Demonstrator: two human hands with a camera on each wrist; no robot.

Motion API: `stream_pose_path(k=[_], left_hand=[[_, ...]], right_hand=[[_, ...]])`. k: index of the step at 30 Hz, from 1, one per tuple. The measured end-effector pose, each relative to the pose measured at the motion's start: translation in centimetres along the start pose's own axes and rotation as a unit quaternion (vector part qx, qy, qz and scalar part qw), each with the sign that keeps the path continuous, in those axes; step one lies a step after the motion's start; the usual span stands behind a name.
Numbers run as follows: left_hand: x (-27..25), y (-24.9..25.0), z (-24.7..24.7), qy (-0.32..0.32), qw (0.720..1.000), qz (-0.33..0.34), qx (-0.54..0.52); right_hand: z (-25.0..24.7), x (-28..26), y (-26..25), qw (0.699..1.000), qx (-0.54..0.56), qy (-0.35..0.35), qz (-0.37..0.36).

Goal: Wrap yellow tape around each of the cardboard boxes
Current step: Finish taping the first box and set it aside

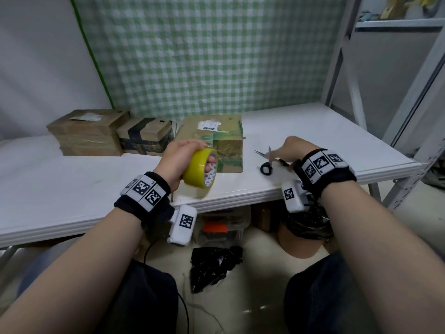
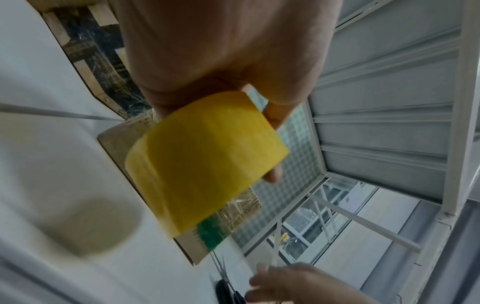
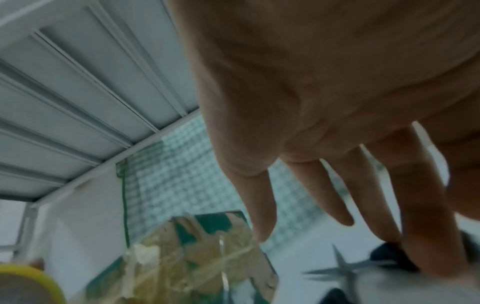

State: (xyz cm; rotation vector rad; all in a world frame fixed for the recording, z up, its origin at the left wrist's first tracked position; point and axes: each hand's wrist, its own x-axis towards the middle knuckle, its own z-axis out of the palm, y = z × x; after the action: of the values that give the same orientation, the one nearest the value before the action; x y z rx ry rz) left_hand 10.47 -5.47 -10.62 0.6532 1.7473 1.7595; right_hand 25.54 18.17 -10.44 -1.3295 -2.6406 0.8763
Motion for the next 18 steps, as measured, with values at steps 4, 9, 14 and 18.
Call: stream_pose_path(k=[4, 9, 14, 18], left_hand=[[0.3, -0.1, 0.0, 0.004, 1.000, -0.009, 0.006], [0.2, -0.2, 0.0, 0.004, 1.000, -0.014, -0.001], [0.1, -0.2, 0.0, -0.004, 1.000, -0.001, -0.013], [-0.1, -0.3, 0.4, -0.027, 0.999, 0.011, -0.022]], right_hand=[[1.0, 0.0, -3.0, 0.979, 0.143, 0.047, -0.135], [3.9, 1.1, -5.6, 0.965, 0.138, 0.044, -0.218], [5.6, 2.2, -5.5, 0.963, 0.111, 0.057, -0.239], [5.5, 2.0, -4.9, 0.972, 0.046, 0.053, -0.226]])
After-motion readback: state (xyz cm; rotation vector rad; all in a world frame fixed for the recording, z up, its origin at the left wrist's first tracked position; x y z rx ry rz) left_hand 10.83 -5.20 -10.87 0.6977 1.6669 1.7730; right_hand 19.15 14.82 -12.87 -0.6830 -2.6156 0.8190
